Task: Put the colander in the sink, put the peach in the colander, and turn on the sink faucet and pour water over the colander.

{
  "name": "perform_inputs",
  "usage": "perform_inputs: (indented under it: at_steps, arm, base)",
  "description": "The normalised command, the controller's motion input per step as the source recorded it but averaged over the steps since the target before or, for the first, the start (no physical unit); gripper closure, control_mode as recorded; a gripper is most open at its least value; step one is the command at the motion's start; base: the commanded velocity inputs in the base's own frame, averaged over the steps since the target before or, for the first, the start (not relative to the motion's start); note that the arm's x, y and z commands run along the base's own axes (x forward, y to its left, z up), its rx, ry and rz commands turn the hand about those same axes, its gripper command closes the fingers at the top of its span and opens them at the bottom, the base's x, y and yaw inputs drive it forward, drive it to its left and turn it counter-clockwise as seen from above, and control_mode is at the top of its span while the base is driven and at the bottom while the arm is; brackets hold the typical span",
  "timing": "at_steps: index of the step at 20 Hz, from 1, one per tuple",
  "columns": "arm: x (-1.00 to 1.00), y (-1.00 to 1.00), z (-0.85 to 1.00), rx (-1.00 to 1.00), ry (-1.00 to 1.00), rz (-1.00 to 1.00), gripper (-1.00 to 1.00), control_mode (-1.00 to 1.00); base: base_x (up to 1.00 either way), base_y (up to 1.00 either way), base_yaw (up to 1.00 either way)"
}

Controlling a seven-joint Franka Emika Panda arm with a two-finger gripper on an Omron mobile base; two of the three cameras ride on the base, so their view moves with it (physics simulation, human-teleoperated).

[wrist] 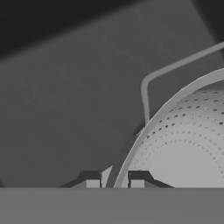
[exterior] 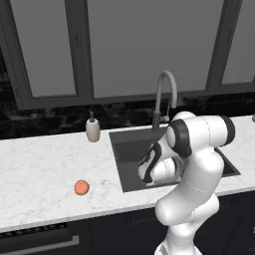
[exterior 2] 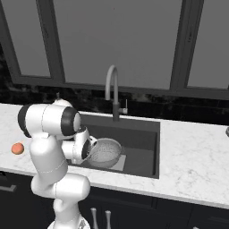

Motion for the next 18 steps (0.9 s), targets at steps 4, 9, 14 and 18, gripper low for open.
perform_inputs:
  at_steps: [4, 9, 14, 18]
  arm:
    - [0.0, -0.17, 0.0, 0.0, -0.04, 0.0, 1.0, -1.0]
    - [0.0, -0.1, 0.0, 0.0, -0.02, 0.0, 1.0, -1.0]
    - [0.0, -0.06, 0.0, 0.0, 0.0, 0.0, 1.0, -1.0]
    - [0.0, -0.14, 0.0, 0.0, 0.0, 0.0, 1.0, -1.0]
  base:
    - [0.0, 0.0, 0.0]
    - [0.0, 0.0, 0.0]
    - [0.0, 0.0, 0.0]
    - [0.0, 0.0, 0.0]
